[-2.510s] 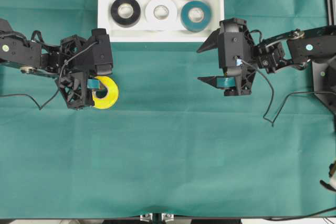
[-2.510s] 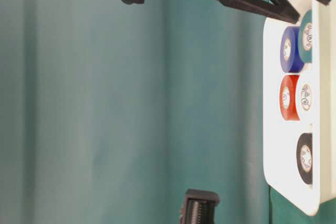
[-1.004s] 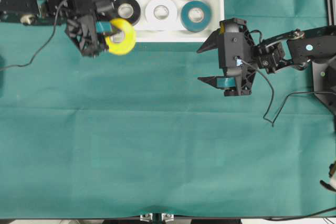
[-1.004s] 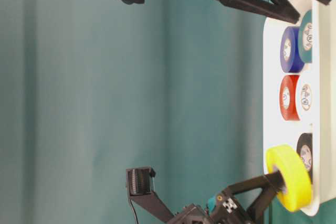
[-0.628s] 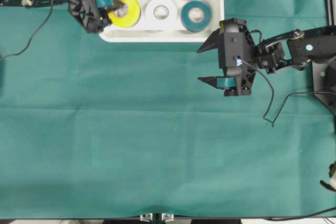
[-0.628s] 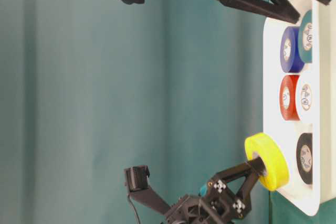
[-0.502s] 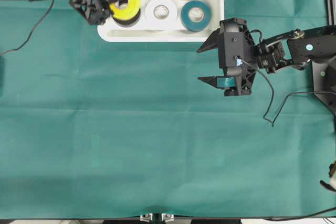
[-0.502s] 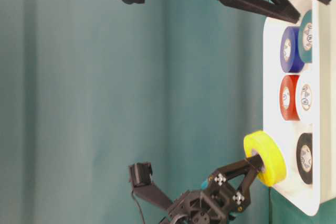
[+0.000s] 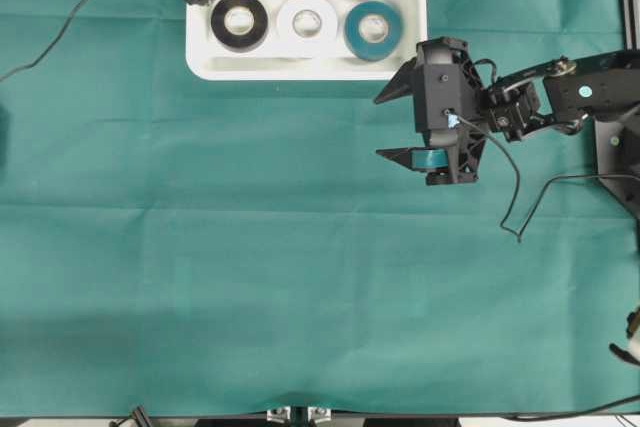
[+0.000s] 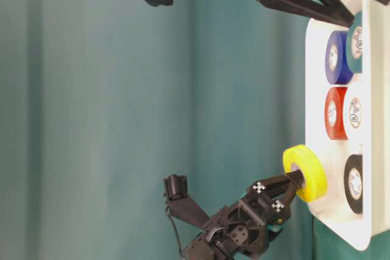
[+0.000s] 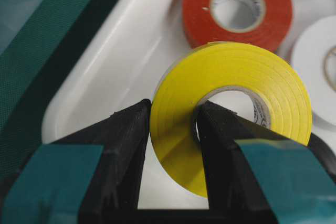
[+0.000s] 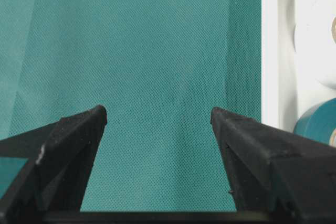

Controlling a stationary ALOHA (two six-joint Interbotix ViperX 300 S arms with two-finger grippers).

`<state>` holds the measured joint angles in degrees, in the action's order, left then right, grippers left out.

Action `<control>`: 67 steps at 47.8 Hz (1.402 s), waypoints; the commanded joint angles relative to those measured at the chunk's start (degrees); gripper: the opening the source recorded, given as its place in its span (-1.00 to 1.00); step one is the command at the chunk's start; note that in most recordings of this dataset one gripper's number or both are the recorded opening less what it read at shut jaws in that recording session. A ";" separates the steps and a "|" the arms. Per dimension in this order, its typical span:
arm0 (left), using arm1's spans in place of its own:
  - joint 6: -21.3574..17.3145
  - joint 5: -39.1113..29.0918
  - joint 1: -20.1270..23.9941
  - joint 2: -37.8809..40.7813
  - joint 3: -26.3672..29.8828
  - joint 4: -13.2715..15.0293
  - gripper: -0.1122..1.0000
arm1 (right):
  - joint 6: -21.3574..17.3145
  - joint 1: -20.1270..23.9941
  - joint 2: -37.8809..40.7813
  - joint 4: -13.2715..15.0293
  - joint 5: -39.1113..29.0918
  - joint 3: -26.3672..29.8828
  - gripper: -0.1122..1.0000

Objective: Put the tape alternately from left to right into the white case.
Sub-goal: 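Carry the yellow roll into the case's top-left slot and release it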

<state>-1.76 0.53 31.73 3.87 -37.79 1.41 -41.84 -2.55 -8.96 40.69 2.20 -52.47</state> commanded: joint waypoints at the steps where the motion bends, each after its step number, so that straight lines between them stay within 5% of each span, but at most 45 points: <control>1: -0.09 0.53 0.53 0.00 1.67 -0.09 -0.85 | 0.00 0.09 -0.35 -0.09 0.44 0.70 0.76; 31: -0.09 -1.41 0.70 1.41 2.64 -0.09 -0.84 | 0.09 0.18 -0.35 -0.09 0.44 0.79 0.76; 38: -0.18 -1.41 0.70 1.05 2.46 -0.09 -0.42 | 0.00 0.18 -0.35 -0.09 0.44 0.88 0.76; 51: -0.18 -1.41 0.70 0.62 1.93 -0.09 0.90 | 0.09 0.09 -0.35 -0.09 0.44 1.05 0.76; 67: 0.00 -1.41 0.18 -0.88 1.05 -0.09 0.95 | 0.09 0.09 -0.35 -0.09 0.44 0.97 0.76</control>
<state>-1.85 -1.14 32.17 5.45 -37.00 1.41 -41.75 -2.64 -8.88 40.61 2.20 -52.47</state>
